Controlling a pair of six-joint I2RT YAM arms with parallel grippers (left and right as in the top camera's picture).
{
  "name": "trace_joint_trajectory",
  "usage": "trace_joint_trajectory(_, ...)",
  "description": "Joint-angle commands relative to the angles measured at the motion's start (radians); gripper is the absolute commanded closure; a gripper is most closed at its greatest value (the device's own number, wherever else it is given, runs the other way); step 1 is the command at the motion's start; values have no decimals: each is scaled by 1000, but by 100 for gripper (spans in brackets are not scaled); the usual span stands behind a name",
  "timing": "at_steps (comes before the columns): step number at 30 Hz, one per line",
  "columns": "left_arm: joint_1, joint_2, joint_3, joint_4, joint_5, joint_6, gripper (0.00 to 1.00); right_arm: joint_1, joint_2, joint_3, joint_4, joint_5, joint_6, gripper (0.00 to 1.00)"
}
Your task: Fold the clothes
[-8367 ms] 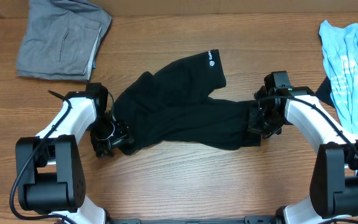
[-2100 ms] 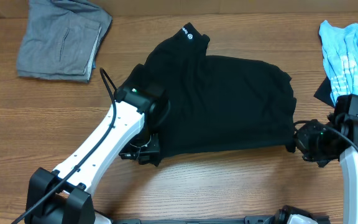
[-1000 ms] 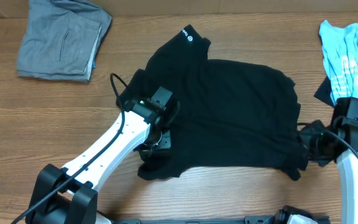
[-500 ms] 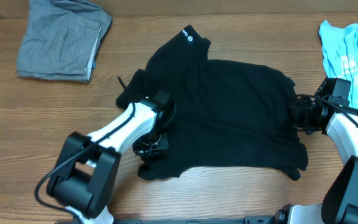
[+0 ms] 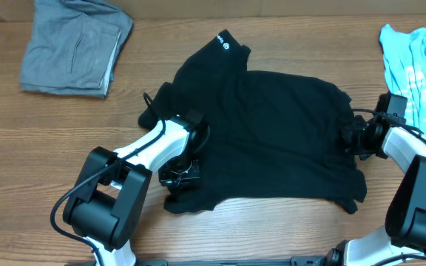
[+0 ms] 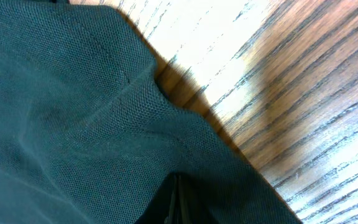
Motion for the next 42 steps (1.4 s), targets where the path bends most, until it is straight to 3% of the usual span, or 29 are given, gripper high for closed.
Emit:
trace_joint_trajectory(1,5,37,-8,37,12,24,96,-2,33,-2,-17,124,31,96)
trace_joint_trajectory(6,43,70,-8,27,5,24,96,-19,33,15,-65,187,68,96)
trace_joint_trajectory(16,254,72,-8,-43,-9,62,96,-42,32,160,-219,182,68,96)
trace_joint_trajectory(23,273,42,-5,-106,-9,34,96,-42,-10,313,-391,156,77,96)
trace_joint_trajectory(26,273,-63,-5,-128,-34,-22,96,-42,-69,389,-444,125,58,96)
trace_joint_trajectory(31,273,-240,-5,-110,-72,-40,91,-37,-78,402,-319,-31,-28,88)
trace_joint_trajectory(36,272,-248,-6,-100,-64,-8,89,-8,21,402,-156,-131,-153,89)
trace_joint_trajectory(42,272,-247,-6,-98,-64,-9,89,-5,150,402,-77,-113,-152,92)
